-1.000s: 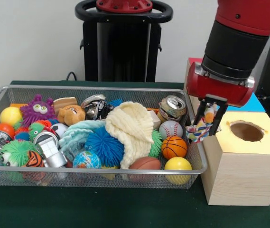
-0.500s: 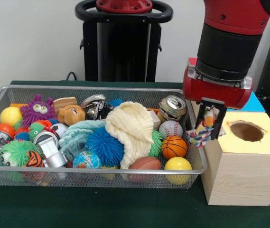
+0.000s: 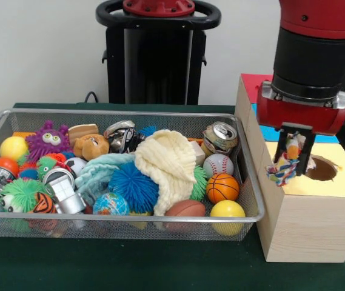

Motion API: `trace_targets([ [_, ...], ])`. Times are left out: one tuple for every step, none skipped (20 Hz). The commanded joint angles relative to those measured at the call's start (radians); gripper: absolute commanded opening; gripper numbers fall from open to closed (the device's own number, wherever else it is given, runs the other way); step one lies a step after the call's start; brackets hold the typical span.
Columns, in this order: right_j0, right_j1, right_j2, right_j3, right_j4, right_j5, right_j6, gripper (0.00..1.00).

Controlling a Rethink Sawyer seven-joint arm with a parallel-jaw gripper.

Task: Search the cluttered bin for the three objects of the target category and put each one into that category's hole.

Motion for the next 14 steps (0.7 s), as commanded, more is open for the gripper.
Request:
trace_targets([
  [0.018,-0.017,0.073,0.089,0.016,0.118,0.113,0.00],
  [0.025,-0.012,0.067,0.089,0.010,0.109,0.118,0.00],
  [0.025,-0.009,0.070,0.096,0.014,0.099,0.123,0.00],
  [0.026,-0.001,0.071,0.091,0.014,0.108,0.122,0.00],
  [0.026,0.007,0.072,0.087,0.014,0.117,0.121,0.00],
  [0.026,0.009,0.076,0.094,0.015,0.114,0.118,0.00],
  [0.022,0.011,0.083,0.101,0.020,0.126,0.112,0.00],
  [0.018,0.013,0.091,0.109,0.025,0.138,0.105,0.00],
  [0.017,0.013,0.093,0.115,0.023,0.140,0.097,0.00],
  [0.013,0.011,0.100,0.127,0.024,0.139,0.087,0.00],
  [0.008,0.009,0.107,0.139,0.025,0.137,0.078,0.00],
  [0.005,0.007,0.112,0.148,0.028,0.143,0.073,0.00],
  [0.008,0.008,0.108,0.150,0.021,0.148,0.072,0.00],
  [0.009,0.006,0.106,0.160,0.016,0.142,0.070,0.00],
])
